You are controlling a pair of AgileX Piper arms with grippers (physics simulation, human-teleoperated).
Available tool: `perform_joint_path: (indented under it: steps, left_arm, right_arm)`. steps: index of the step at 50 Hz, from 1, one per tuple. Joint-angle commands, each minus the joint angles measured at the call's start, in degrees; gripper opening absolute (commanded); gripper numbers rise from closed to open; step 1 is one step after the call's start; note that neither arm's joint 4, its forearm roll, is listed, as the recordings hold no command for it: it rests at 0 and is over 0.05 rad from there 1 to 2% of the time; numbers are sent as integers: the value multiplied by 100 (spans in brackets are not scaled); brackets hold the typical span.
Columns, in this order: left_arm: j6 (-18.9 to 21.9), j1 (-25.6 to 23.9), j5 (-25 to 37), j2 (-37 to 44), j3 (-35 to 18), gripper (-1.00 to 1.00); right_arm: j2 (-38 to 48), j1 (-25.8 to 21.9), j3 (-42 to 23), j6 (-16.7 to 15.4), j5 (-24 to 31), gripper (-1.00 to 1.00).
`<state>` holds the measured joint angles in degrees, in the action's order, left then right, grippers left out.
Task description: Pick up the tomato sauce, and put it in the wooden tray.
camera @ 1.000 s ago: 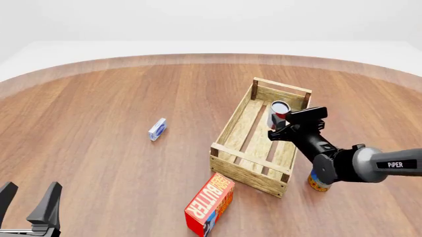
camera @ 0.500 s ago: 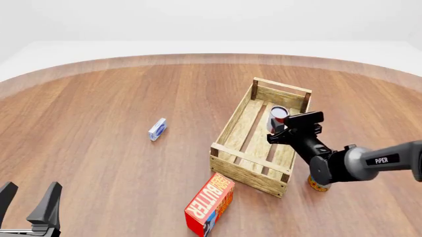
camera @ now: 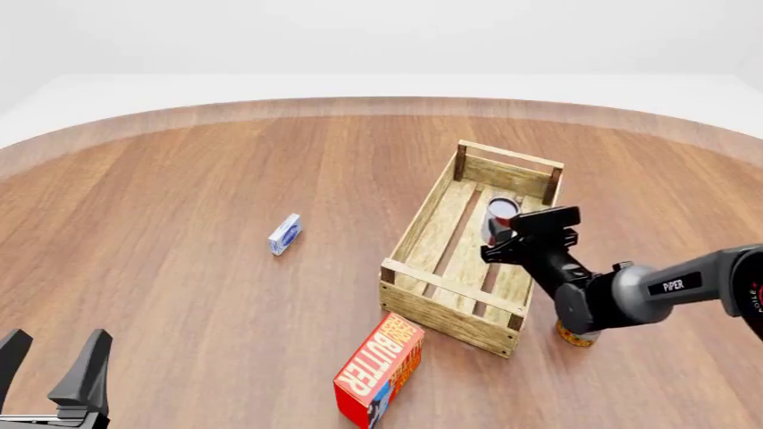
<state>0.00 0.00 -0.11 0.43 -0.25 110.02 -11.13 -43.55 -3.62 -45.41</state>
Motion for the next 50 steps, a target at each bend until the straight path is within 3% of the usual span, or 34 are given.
perform_joint_path:
  steps: [1, 18, 19, 50]
  left_arm:
    - [0, 0, 0, 0, 0, 100]
    - [0, 0, 0, 0, 0, 100]
    - [0, 0, 0, 0, 0, 100]
    - [0, 0, 0, 0, 0, 100]
  right_arm:
    - [139, 2, -80, 96, -76, -100]
    - [190, 4, -60, 108, -229, -100]
    - [167, 12, -58, 107, -210, 100]
    - [-478, 184, 263, -7, -49, 100]
